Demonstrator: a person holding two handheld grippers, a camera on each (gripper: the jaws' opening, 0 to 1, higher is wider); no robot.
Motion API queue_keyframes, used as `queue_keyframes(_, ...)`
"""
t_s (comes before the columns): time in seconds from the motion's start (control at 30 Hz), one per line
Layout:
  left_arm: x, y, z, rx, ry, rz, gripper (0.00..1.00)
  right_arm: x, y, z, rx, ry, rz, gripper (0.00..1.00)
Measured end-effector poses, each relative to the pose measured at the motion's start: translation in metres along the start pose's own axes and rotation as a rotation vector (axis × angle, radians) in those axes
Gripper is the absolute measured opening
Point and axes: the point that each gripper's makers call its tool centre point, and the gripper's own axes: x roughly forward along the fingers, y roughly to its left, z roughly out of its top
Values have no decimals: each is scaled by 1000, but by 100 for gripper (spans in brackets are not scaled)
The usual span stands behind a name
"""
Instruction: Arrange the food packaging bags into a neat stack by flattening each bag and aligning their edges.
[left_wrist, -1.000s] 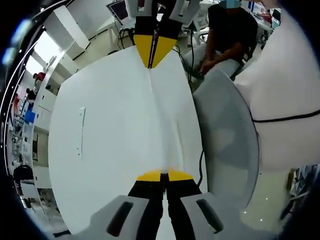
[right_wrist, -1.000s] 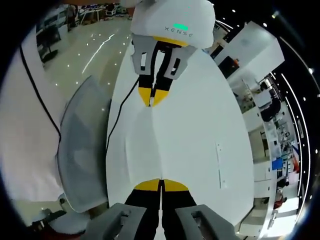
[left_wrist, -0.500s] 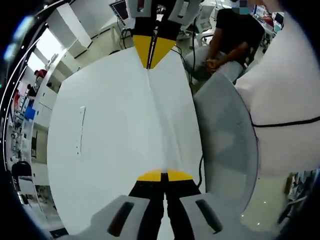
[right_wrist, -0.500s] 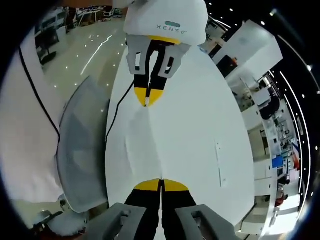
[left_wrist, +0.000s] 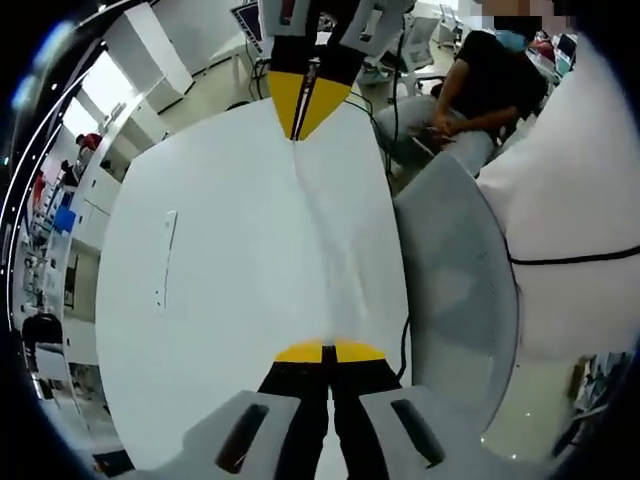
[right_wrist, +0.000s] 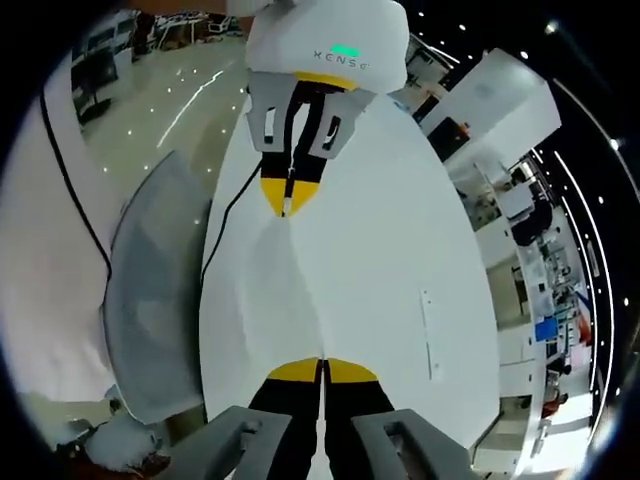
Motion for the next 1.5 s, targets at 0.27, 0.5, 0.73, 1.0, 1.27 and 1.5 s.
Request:
queue_keyframes(0.27, 0, 4, 3, 2, -17, 18, 0, 1, 2, 7, -35, -27, 2, 0)
queue_keyframes(0.5, 1, 6, 5, 7, -11, 21, 0, 3, 4, 17, -54, -60, 7, 6)
queue_keyframes(0.73, 2, 5, 6, 18, -8, 25, 0, 5, 6, 24, -33, -94, 25, 10)
queue_keyframes(1.0, 3, 6, 8, 23, -17, 38, 0, 7, 10, 39, -1, -155, 53, 13)
queue_keyframes(1.27, 2, 4, 9, 21, -23, 36, 0, 9, 12, 58, 17, -219, 72, 13)
queue_keyframes(1.5, 2, 4, 9, 17, -26, 37, 0, 13, 14, 76, 21, -282, 87, 11)
